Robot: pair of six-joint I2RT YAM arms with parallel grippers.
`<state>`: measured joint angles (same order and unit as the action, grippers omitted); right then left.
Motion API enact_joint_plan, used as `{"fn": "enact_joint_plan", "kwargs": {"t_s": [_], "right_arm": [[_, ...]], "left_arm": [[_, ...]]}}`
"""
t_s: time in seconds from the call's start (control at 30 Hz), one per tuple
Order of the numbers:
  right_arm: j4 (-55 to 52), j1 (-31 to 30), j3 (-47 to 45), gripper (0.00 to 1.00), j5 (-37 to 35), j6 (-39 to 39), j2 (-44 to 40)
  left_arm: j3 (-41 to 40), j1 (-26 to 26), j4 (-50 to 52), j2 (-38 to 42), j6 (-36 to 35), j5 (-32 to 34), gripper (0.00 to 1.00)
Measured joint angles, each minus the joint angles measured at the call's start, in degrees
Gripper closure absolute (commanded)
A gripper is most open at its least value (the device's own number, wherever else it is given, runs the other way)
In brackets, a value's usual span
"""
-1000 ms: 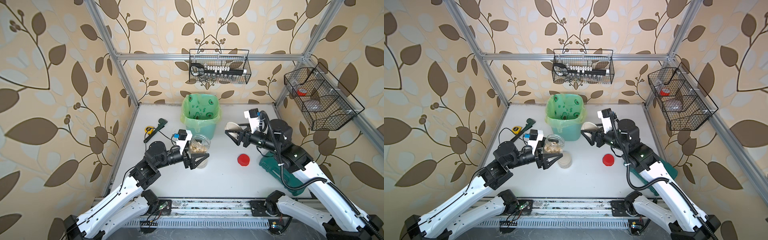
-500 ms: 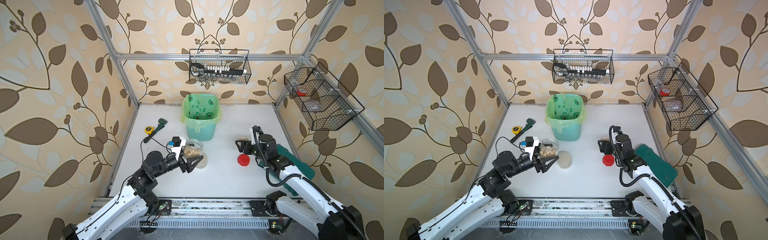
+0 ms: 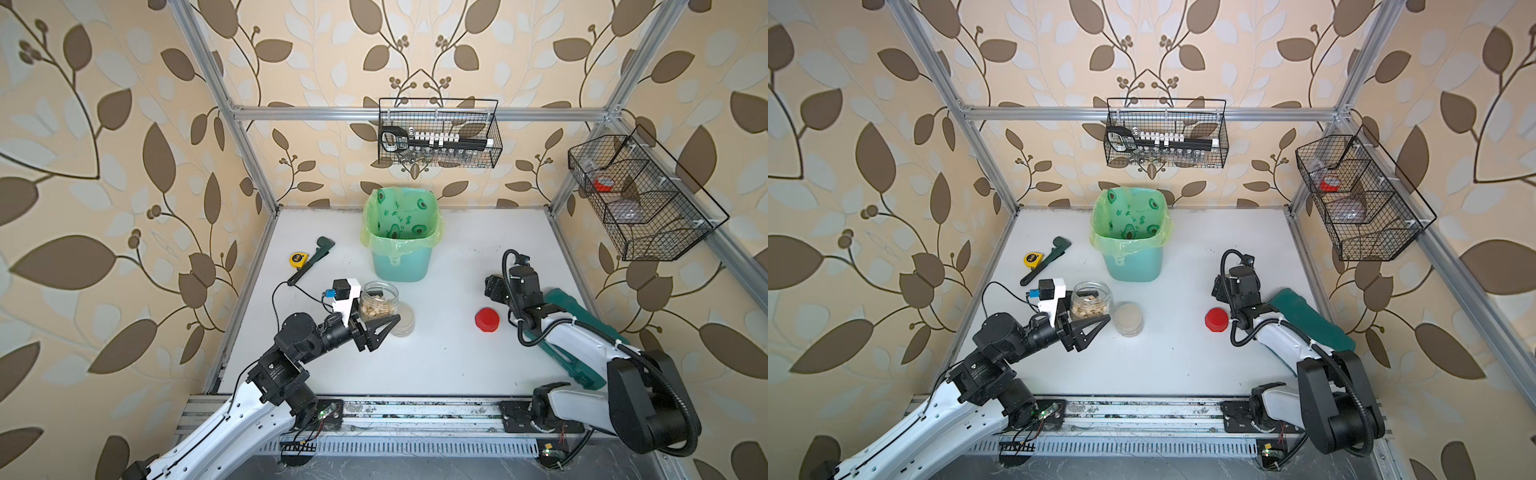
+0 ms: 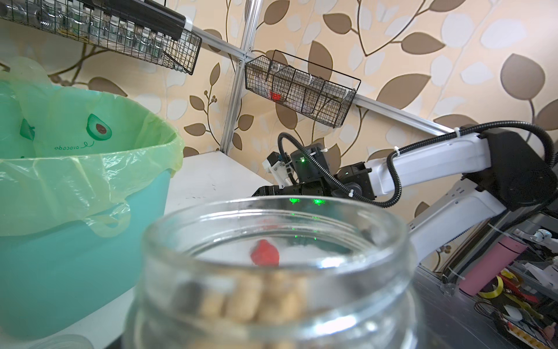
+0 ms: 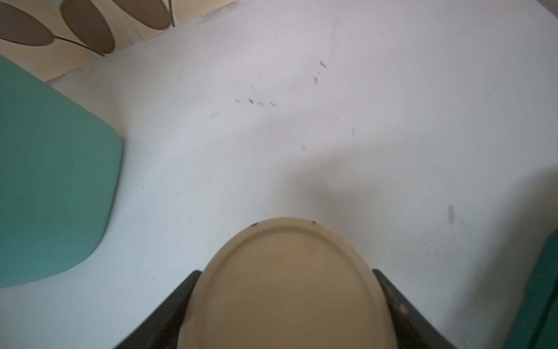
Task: Empty moldy peanuts from jars
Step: Place the lid at the center of the board.
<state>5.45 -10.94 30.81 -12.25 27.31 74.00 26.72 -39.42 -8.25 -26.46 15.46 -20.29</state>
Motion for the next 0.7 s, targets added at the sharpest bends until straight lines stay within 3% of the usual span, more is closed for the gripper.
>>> {"fn": "enact_joint_plan", "kwargs": {"t_s": [0.23, 0.57, 0.7], "right_arm": [[0.1, 0.1, 0.0, 0.5, -0.7, 2.6, 6.5], [0.0, 0.1, 0.7, 0.16, -0.6, 3.6, 9.3], [-0.2, 0.1, 1.3, 0.08, 0.6, 3.6, 9.4]], "left_arm": [[0.0, 0.0, -0.1, 0.1, 0.4, -0.1, 0.73], [-0.3, 0.0, 0.0, 1.1, 1.3, -0.2, 0.72], [-0.3, 0.0, 0.0, 1.2, 1.3, -0.1, 0.71]]}}
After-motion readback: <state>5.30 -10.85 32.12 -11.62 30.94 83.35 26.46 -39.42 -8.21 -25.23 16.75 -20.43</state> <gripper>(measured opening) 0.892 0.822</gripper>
